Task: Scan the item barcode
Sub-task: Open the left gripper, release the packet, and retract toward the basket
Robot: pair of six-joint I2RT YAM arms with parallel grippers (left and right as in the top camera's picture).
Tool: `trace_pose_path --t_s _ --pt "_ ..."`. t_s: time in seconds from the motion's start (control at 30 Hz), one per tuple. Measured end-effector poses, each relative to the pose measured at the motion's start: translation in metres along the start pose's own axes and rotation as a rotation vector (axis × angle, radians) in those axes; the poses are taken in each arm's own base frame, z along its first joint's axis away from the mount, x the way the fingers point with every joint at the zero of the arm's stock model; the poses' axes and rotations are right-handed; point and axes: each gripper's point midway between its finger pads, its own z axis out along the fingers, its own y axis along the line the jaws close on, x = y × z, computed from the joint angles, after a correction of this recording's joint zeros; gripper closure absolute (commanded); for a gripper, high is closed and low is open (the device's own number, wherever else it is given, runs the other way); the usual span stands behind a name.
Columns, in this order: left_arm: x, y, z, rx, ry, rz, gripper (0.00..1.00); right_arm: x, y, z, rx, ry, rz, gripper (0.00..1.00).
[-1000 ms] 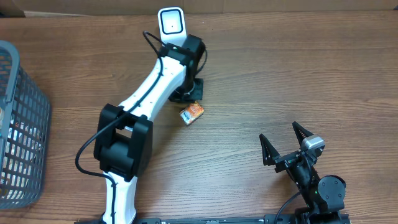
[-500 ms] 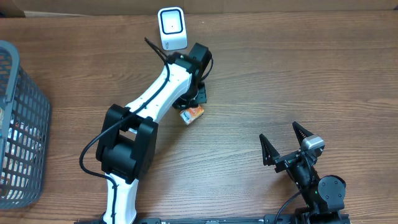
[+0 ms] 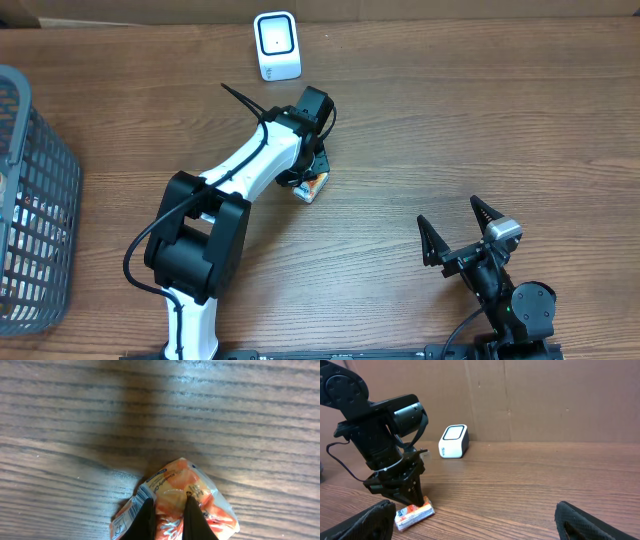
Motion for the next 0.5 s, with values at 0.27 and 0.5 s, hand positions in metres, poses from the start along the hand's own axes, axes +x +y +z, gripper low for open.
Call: trace_pose_path --t_s 0.27,0.5 --pt "-0.035 -0.020 -0.064 0.025 -0.024 0.105 0.67 0.000 0.000 0.000 0.000 0.000 0.000 0.00" --pt "-0.071 -0.037 -0.156 0.097 -0.150 0.228 0.64 0.000 0.000 0.000 0.000 0.000 0.000 0.00"
